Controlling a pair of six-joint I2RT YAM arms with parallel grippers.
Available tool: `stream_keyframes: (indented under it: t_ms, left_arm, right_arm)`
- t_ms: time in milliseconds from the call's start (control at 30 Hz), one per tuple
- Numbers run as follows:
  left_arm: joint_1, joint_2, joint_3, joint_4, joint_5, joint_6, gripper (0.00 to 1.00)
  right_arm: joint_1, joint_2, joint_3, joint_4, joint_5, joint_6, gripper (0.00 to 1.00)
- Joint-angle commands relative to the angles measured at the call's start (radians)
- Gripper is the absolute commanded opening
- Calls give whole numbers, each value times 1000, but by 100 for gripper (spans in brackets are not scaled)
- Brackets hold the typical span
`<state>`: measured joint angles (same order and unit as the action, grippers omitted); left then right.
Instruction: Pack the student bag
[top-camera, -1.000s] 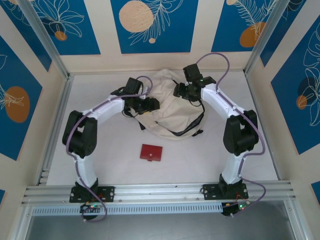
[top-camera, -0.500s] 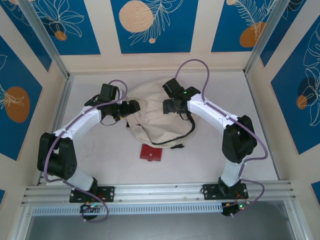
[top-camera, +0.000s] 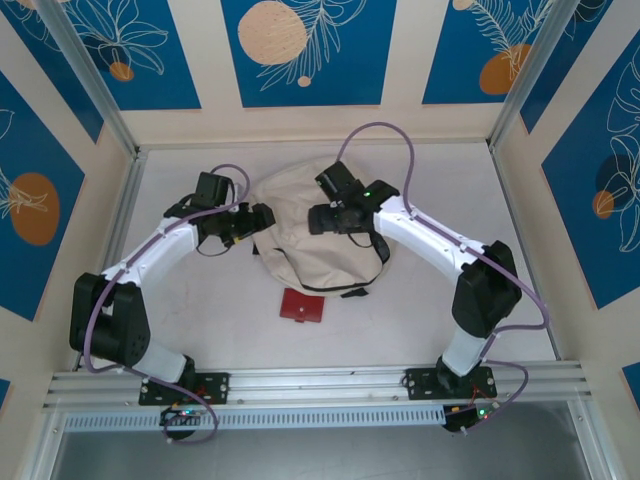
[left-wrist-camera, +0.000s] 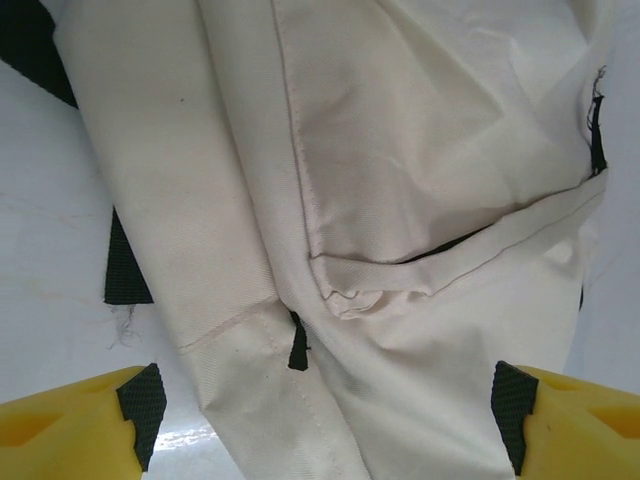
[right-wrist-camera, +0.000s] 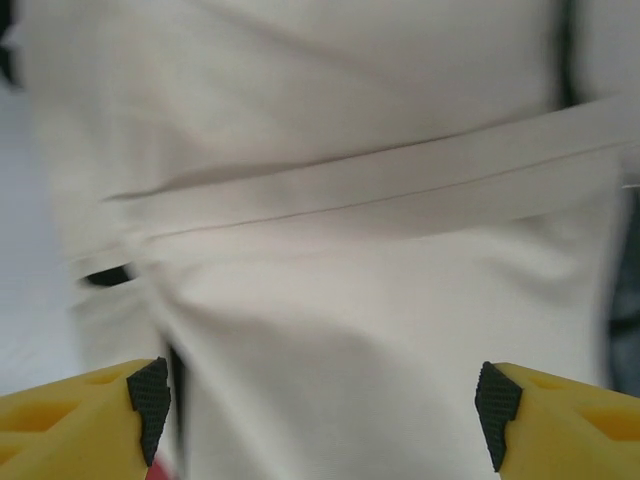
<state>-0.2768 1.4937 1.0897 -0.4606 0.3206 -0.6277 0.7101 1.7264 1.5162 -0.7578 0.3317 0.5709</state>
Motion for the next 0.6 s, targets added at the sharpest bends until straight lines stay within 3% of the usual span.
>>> stream_keyframes:
  t_ms: [0, 267, 567]
  left_arm:
    - [14, -28, -16, 3, -14, -15, 86]
    - [16, -42, -37, 7, 1, -16, 86]
    - [16, -38, -48, 23, 26, -27, 86]
  right_arm:
    - [6, 71, -10, 94, -207, 56, 81]
    - [-75, 207, -47, 149, -228, 55, 77]
    - [-229, 285, -53, 148, -105, -18, 75]
